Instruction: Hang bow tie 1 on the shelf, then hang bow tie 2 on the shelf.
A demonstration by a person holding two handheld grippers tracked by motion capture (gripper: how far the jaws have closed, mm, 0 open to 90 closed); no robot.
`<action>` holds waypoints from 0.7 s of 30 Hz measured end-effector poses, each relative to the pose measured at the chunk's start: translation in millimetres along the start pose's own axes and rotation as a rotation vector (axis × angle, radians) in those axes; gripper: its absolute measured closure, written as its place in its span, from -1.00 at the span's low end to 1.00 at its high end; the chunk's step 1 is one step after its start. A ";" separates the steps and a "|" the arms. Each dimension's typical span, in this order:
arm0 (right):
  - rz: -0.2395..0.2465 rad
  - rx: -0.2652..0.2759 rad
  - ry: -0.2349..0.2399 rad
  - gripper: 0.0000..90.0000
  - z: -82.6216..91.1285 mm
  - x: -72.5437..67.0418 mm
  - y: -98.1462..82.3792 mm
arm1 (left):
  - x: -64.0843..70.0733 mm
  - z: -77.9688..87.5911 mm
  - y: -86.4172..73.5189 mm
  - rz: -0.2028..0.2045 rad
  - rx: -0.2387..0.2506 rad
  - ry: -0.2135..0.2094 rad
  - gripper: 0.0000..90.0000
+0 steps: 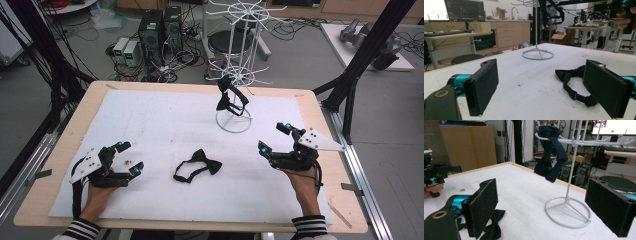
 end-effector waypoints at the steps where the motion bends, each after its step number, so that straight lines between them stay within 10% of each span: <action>1: -0.004 -0.006 -0.006 -0.76 0.8 -0.5 -2.1 | 0.0 0.0 0.0 0.000 0.000 0.000 -0.70; 21: -0.021 -0.031 -0.011 -0.76 0.4 -3.3 -14.4 | -0.1 0.0 0.0 -0.001 0.004 0.004 -0.70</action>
Point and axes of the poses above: each handheld gripper's, and its own axes: z roughly backward along the jaws, y roughly out of its top, x roughly to its right, the point moved 1 cm from there along -z, roughly forward along the jaws, and after that the axes turned 5 degrees about z, right-handed, at the moved point
